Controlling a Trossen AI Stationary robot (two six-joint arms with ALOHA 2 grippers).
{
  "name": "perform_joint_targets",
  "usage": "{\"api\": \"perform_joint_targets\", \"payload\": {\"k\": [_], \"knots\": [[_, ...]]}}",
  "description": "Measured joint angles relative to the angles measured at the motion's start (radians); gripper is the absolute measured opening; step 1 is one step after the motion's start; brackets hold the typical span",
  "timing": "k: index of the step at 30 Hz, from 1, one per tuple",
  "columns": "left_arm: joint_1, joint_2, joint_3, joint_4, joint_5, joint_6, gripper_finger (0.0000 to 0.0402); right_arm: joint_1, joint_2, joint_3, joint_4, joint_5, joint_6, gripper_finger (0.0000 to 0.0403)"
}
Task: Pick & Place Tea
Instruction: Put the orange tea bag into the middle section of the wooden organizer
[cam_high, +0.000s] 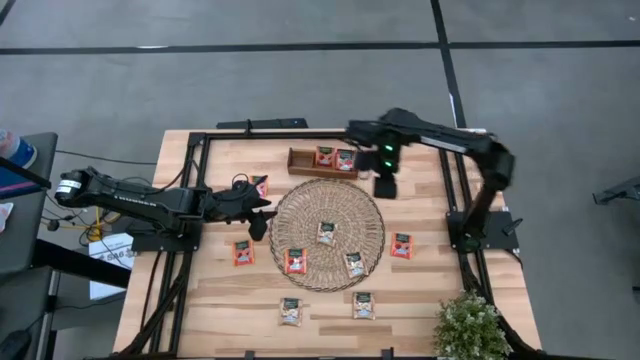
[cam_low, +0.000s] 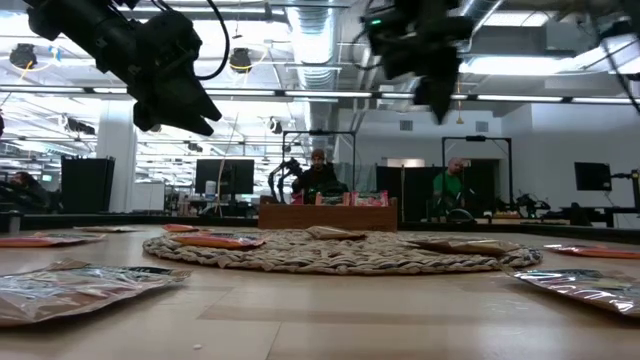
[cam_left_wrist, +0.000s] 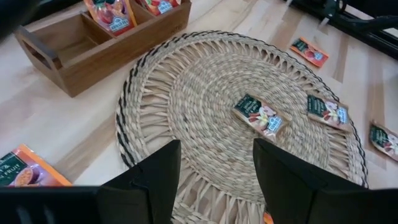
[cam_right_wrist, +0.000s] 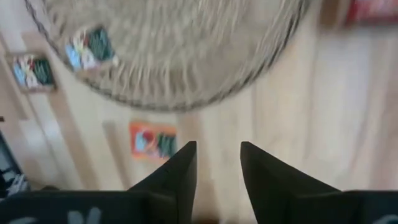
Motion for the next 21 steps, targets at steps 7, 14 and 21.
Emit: {"api": "perform_joint_targets", "payload": {"k": [7, 14, 21], "knots": [[0.0, 0.0, 0.0, 0.001, -0.021, 0.017, 0.0193, 0.084, -0.335, -0.446, 0.196, -0.001, 0.183, 0.0108], [0.0, 0.0, 0.0, 0.001, -0.03, 0.015, 0.0193, 0.196, -0.482, -0.736, 0.424, -0.002, 0.316, 0.0108], [0.0, 0.0, 0.0, 0.001, -0.03, -0.036, 0.0193, 0.256, -0.456, -0.875, 0.557, -0.002, 0.325, 0.0108]]}}
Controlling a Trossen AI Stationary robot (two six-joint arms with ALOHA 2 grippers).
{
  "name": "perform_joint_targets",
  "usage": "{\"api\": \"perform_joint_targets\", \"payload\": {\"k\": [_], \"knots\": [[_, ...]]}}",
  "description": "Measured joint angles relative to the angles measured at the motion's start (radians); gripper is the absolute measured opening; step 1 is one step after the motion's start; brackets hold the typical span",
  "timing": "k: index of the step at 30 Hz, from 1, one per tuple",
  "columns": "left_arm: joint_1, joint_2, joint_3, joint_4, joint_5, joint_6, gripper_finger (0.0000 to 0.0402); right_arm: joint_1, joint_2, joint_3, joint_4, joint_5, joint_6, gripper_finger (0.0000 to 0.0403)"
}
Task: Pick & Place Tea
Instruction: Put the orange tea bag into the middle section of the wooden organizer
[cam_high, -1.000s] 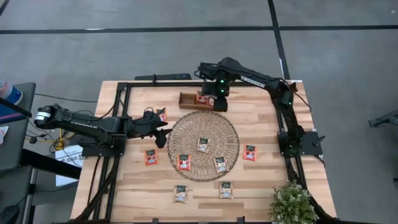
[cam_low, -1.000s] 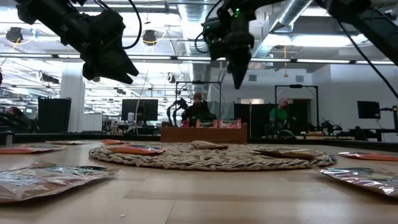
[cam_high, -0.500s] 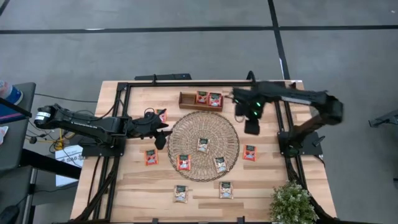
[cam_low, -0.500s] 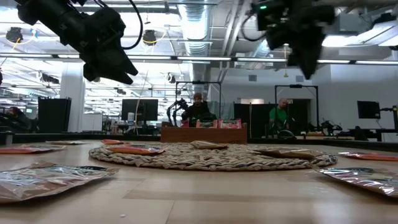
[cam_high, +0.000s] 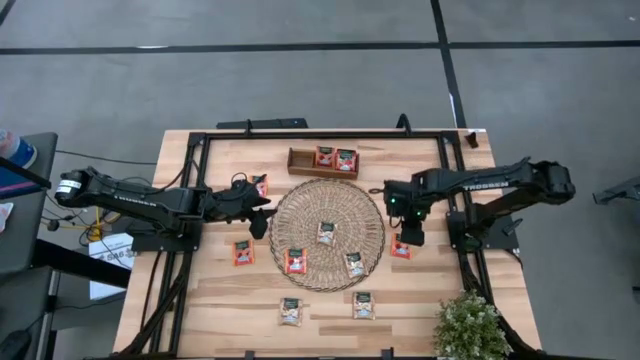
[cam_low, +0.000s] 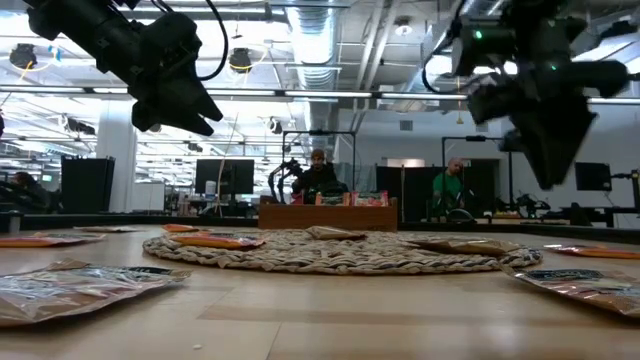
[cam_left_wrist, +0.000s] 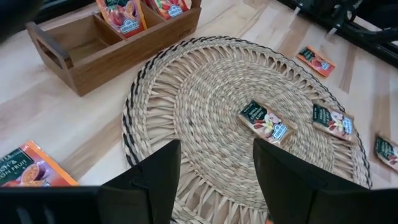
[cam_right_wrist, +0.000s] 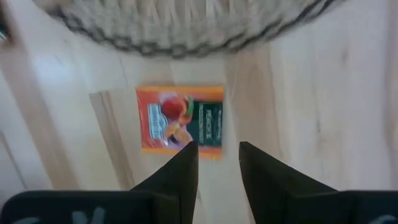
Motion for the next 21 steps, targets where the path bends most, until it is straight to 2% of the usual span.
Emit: {"api": "perform_joint_targets", "payload": {"k": [8, 15, 21], "knots": [[0.0, 0.0, 0.0, 0.0, 0.0, -0.019, 0.0193, -0.002, 0.048, -0.05, 0.017, -0.002, -0.009, 0.0118], [0.0, 0.0, 0.0, 0.004, -0.003, -0.021, 0.0193, -0.002, 0.054, -0.05, 0.048, 0.005, -0.008, 0.0192], [0.0, 0.0, 0.0, 0.008, -0.004, -0.022, 0.0193, -0.002, 0.064, -0.055, 0.059, 0.061, 0.0, 0.0247]]}}
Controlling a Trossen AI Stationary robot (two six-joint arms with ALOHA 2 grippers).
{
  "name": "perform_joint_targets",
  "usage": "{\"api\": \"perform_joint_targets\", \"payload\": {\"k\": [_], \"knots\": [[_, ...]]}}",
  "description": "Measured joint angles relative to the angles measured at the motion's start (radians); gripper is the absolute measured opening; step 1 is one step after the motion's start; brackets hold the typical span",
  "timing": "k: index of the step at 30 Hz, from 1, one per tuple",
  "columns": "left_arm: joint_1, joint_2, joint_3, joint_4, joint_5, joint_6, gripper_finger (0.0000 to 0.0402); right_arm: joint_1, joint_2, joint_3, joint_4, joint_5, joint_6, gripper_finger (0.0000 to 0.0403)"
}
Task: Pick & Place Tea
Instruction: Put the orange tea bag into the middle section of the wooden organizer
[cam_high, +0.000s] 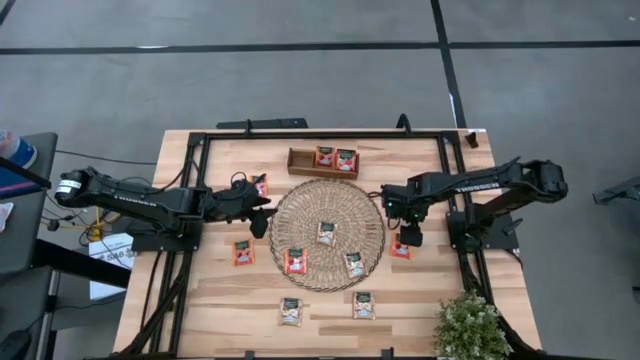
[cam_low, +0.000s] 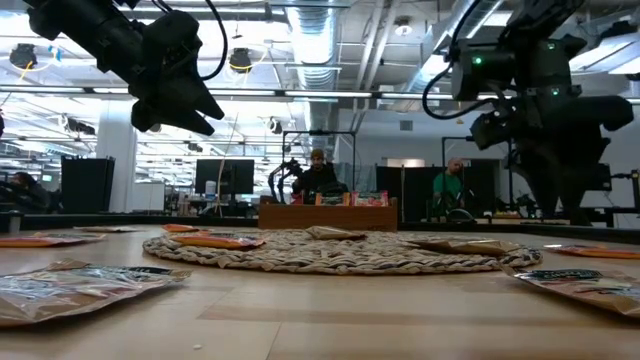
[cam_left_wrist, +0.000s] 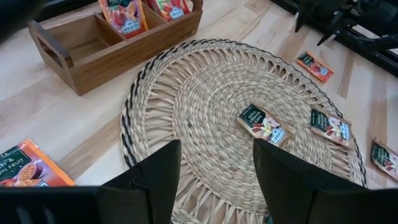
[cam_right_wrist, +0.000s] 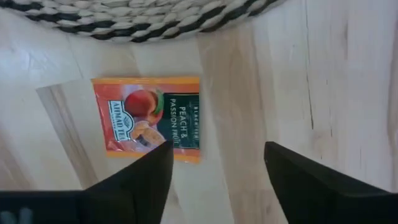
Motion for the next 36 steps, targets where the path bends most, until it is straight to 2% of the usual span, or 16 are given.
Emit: {"api": "perform_joint_targets", "payload": {"k": [20, 28, 34, 36], "knots": [[0.0, 0.0, 0.0, 0.007, 0.013, 0.006, 0.0193, 0.004, 0.216, 0.004, 0.003, -0.038, -0.016, 0.024], [0.0, 0.0, 0.0, 0.007, 0.014, 0.011, 0.0193, 0.004, 0.19, -0.001, 0.015, -0.039, -0.007, 0.024], [0.0, 0.0, 0.0, 0.007, 0.014, 0.011, 0.0193, 0.016, 0.175, -0.001, 0.14, -0.033, 0.041, 0.024], [0.0, 0.0, 0.0, 0.007, 0.014, 0.01, 0.0193, 0.032, 0.186, 0.001, 0.155, 0.001, 0.044, 0.024]]}}
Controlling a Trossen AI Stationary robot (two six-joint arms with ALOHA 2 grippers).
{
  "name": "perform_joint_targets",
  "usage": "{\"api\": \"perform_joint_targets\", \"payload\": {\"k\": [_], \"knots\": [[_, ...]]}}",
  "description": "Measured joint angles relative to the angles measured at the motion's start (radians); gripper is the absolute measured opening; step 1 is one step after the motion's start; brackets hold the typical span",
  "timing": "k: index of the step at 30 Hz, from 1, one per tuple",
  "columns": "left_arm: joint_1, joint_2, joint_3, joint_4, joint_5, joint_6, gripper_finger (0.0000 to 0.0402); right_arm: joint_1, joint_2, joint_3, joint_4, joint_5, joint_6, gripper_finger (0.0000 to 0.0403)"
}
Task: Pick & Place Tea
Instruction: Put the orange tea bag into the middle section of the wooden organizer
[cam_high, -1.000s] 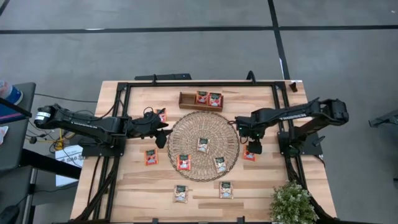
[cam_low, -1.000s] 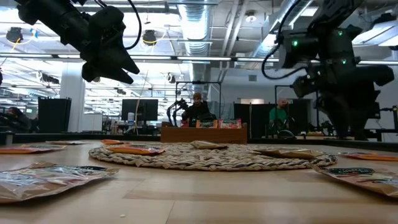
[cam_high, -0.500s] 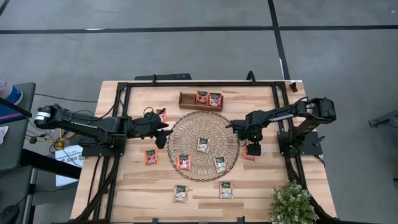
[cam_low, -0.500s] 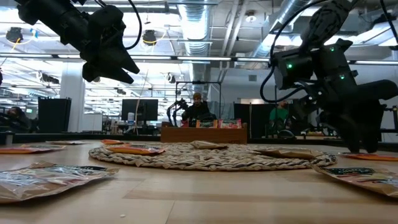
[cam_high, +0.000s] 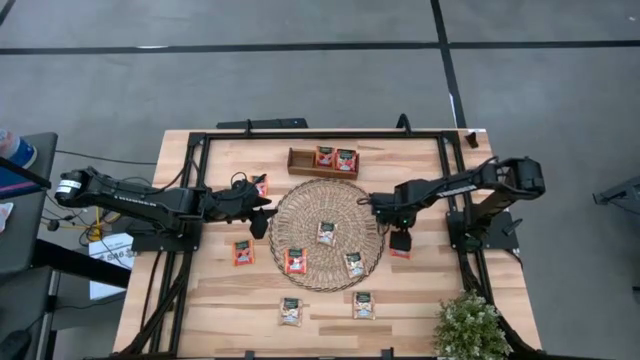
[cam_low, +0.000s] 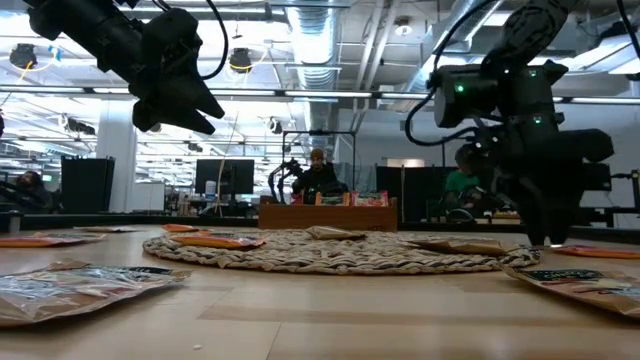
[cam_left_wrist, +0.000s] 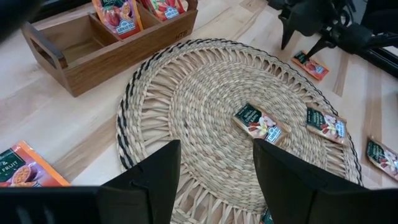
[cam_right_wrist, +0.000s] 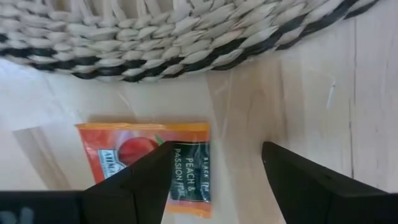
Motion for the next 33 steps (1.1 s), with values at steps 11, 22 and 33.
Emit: {"api": "perform_joint_targets", "payload": {"k": [11, 22, 33], "knots": [[0.0, 0.0, 0.0, 0.0, 0.001, 0.0, 0.0193, 0.085, 0.016, -0.039, 0.026, 0.114, 0.025, 0.0239], [0.0, 0.0, 0.0, 0.018, 0.001, -0.004, 0.0193, 0.086, 0.013, -0.042, 0.042, 0.124, 0.027, 0.0127], [0.0, 0.0, 0.0, 0.023, 0.001, -0.004, 0.0193, 0.086, -0.046, -0.053, 0.054, 0.126, 0.025, 0.0006]]}}
